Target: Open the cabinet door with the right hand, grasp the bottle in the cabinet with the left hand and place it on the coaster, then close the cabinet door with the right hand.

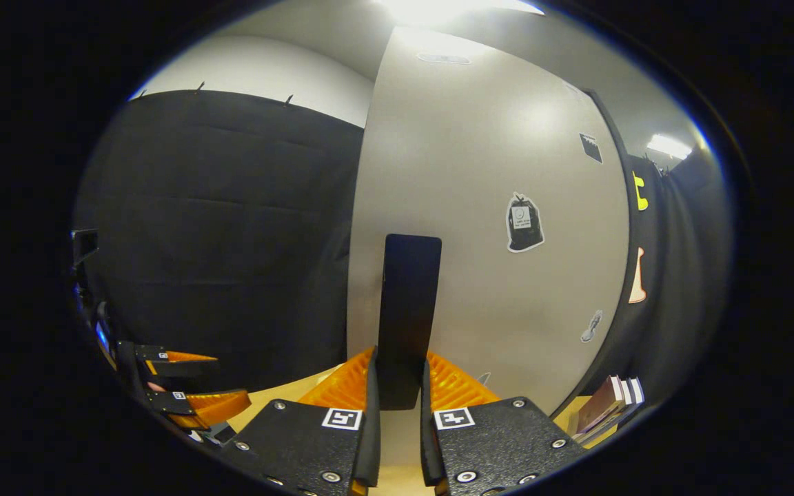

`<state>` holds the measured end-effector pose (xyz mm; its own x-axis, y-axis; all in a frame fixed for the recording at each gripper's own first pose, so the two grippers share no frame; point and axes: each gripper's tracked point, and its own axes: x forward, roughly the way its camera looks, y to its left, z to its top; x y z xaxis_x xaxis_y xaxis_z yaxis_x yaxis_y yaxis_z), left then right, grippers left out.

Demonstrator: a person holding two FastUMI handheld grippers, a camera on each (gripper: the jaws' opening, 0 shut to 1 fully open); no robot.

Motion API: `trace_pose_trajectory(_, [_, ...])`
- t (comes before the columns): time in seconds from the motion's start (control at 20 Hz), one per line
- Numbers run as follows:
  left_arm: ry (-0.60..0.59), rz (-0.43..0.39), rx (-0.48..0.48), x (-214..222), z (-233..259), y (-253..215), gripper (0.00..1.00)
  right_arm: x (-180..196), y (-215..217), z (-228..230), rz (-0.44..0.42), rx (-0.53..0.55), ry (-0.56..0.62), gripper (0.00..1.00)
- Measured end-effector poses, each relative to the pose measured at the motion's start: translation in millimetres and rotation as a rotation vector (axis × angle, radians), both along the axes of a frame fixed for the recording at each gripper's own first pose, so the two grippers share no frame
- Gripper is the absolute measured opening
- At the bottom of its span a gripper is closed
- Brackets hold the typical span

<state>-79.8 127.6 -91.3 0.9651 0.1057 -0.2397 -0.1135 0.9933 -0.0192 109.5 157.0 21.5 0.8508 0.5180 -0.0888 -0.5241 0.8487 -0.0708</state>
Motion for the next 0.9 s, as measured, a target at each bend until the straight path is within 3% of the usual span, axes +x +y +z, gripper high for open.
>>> trace_pose_trajectory(0.2, [-0.035,-0.027,0.051,30,15,-17,0.93,-12,-14,1,0.004,-0.009,0.013,0.24])
trace_pose_trajectory(0.4, [-0.096,-0.03,0.016,77,32,-45,0.93,-25,-30,2,-0.044,0.012,0.042,0.24])
trace_pose_trajectory(0.45, [-0.12,-0.038,0.012,90,40,-57,0.88,-27,-33,3,-0.057,0.017,0.047,0.24])
trace_pose_trajectory(0.6, [-0.163,-0.069,0.054,131,54,-85,0.97,-30,-42,4,-0.093,0.035,0.055,0.24])
trace_pose_trajectory(0.65, [-0.158,-0.071,0.077,143,52,-93,0.92,-32,-44,4,-0.106,0.042,0.051,0.24])
trace_pose_trajectory(0.8, [-0.134,-0.009,0.122,169,48,-102,0.93,-33,-52,6,-0.143,0.032,0.03,0.25])
trace_pose_trajectory(0.9, [-0.136,-0.014,0.105,188,45,-119,0.92,-36,-56,6,-0.164,0.028,0.027,0.27])
